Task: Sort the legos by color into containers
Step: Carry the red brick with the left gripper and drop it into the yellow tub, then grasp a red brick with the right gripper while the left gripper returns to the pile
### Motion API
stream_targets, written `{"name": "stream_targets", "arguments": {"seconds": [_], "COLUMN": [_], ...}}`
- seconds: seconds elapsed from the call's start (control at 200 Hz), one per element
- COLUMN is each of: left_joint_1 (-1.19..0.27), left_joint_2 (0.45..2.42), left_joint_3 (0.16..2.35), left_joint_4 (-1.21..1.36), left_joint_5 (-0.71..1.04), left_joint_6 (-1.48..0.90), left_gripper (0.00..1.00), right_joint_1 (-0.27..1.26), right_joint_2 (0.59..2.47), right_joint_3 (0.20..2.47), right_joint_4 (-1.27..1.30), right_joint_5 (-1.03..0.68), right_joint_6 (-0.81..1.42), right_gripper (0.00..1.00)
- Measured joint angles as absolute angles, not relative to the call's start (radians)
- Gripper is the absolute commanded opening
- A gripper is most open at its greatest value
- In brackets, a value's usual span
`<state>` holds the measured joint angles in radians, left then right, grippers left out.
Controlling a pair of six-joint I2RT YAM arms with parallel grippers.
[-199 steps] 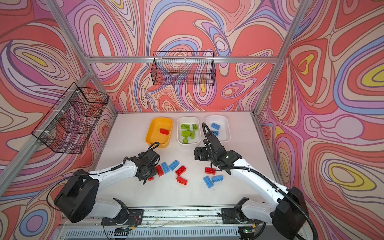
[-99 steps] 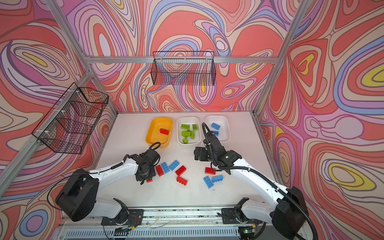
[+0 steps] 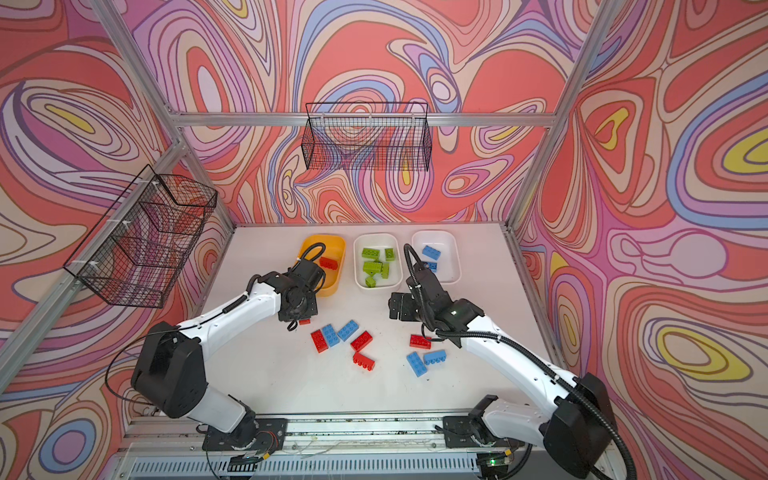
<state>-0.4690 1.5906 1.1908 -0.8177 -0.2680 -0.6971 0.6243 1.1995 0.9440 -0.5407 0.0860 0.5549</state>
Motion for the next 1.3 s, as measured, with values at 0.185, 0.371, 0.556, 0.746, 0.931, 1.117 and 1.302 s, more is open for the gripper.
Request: {"name": "stream_targets", "arguments": {"seconds": [0.185, 0.371, 0.556, 0.746, 0.931, 1.117, 1.302], "left_joint_1": [-0.396, -0.351, -0.323, -0.294, -0.283, -0.288, -0.336], "left_joint_2": [1.755, 1.977, 2.145, 2.194, 2.191, 2.033, 1.734], "left_joint_3": [1.444, 1.696, 1.866, 1.923, 1.939, 1.716, 1.450], "left_joint_4": [-0.819, -0.819, -0.829, -0.843, -0.842, -0.777, -0.682], "left_joint_5": [-0.266, -0.254, -0.228, -0.202, -0.168, -0.092, -0.052], "left_joint_6": [-0.589, -0.482, -0.423, -0.397, -0.395, -0.428, -0.469], "left_gripper": [0.20, 0.20, 0.32, 0.62, 0.68, 0.87, 0.97], "right_joint_1": [0.624, 0.624, 0.624, 0.624, 0.624, 0.624, 0.624], "right_joint_2": [1.219, 1.234, 1.246, 1.291, 1.362, 1.423, 1.442], "right_joint_3": [0.972, 0.999, 1.034, 1.076, 1.102, 1.102, 1.052], "right_joint_4": [-0.555, -0.574, -0.594, -0.604, -0.606, -0.625, -0.651], "right_joint_5": [0.094, 0.103, 0.115, 0.126, 0.128, 0.159, 0.215], "right_joint_6": [0.555, 0.559, 0.563, 0.563, 0.562, 0.571, 0.622], "right_gripper": [0.98, 0.98, 0.98, 0.98, 0.98, 0.98, 0.98]}}
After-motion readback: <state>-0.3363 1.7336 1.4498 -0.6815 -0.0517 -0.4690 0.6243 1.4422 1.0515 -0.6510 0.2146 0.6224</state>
